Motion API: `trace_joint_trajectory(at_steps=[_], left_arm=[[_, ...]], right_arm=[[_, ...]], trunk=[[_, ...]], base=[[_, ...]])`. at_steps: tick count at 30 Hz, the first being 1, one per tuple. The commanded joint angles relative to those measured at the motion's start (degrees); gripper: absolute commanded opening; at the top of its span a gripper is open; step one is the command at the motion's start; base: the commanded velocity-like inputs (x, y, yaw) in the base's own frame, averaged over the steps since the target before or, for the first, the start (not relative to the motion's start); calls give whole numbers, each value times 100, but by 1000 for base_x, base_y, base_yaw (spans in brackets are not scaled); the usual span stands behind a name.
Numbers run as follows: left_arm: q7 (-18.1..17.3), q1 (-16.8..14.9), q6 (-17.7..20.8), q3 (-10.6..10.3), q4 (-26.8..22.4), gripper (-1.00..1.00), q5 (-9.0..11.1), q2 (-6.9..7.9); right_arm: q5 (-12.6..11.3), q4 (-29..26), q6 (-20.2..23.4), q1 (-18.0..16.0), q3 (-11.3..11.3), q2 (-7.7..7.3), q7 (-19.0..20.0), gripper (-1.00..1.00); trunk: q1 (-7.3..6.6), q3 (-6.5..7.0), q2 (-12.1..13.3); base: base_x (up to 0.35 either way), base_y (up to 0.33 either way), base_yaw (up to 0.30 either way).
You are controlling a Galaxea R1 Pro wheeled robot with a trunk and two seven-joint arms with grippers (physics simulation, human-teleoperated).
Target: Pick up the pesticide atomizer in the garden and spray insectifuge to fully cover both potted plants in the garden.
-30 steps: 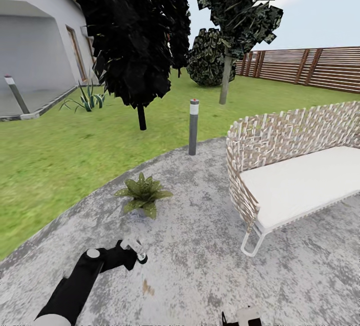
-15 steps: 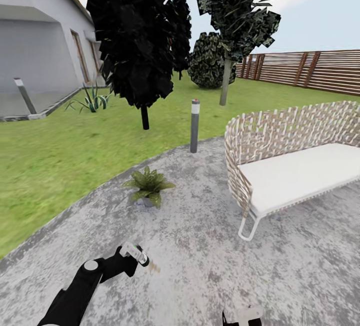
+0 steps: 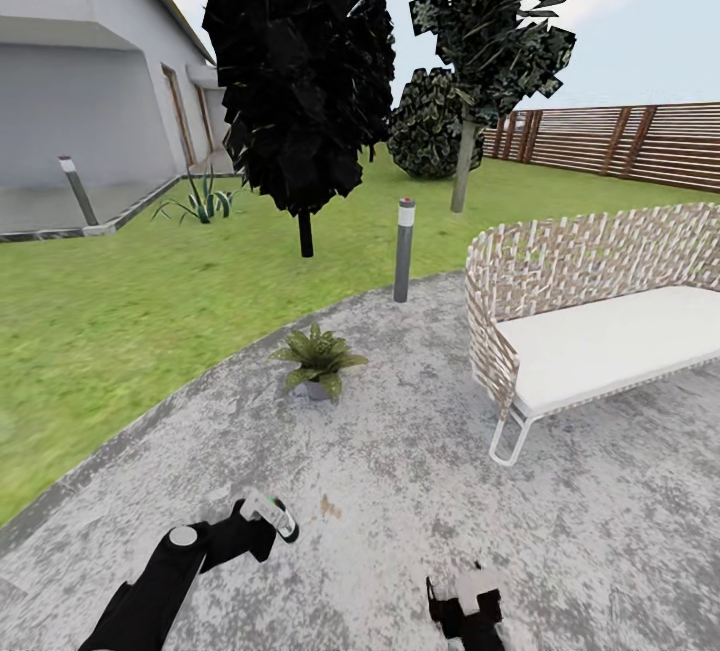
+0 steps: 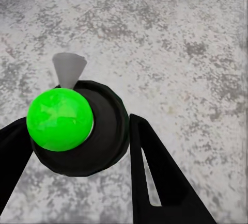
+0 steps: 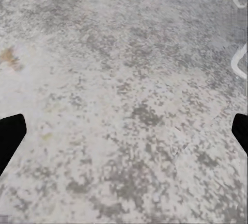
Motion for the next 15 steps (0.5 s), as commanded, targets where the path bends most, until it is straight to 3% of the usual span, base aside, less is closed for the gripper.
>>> trace_joint_trajectory(at_steps=[1, 2, 3, 5, 8, 9, 11, 13, 15], left_arm=[[-41, -2, 34, 14, 4, -100, -18, 0], [-47, -2, 31, 9, 11, -100, -25, 3], [-60, -2, 30, 4, 15, -100, -28, 5], [-96, -2, 32, -7, 18, -100, -29, 16], [-128, -4, 65, -71, 82, -100, -93, 66], [-315, -16, 59, -168, 173, -100, -322, 128], [-762, -22, 27, -225, 208, -100, -702, 341], [-1316, -72, -104, -249, 219, -100, -924, 572], [-1648, -97, -142, -291, 222, -100, -1199, 612]], right_arm=[[599, -306, 131, -3, -3, -8, 50, 100], [1076, -560, 263, -1, -14, -13, 220, 100], [1366, -738, 380, -3, -20, -15, 422, 100], [1598, -904, 733, -113, -24, -16, 1139, 100], [1673, -1190, 1245, -544, -29, -17, 2490, 100], [1672, -1287, 1394, -699, -33, -17, 2998, 100], [1674, -1371, 1458, -787, -34, -17, 3386, 100], [1686, -1419, 1477, -891, -34, -17, 3824, 100], [1705, -1444, 1480, -912, -28, -20, 4322, 100]], trunk=[[-1, -6, -2], [-1, -6, -2], [-1, -6, -2], [-1, -6, -2], [-1, -6, -2], [-1, -6, -2], [-1, -6, -2], [-1, -6, -2], [-1, -6, -2]], base=[[0, 0, 0], [0, 0, 0], [0, 0, 0], [0, 0, 0], [0, 0, 0], [0, 0, 0], [0, 0, 0], [0, 0, 0], [0, 0, 0]])
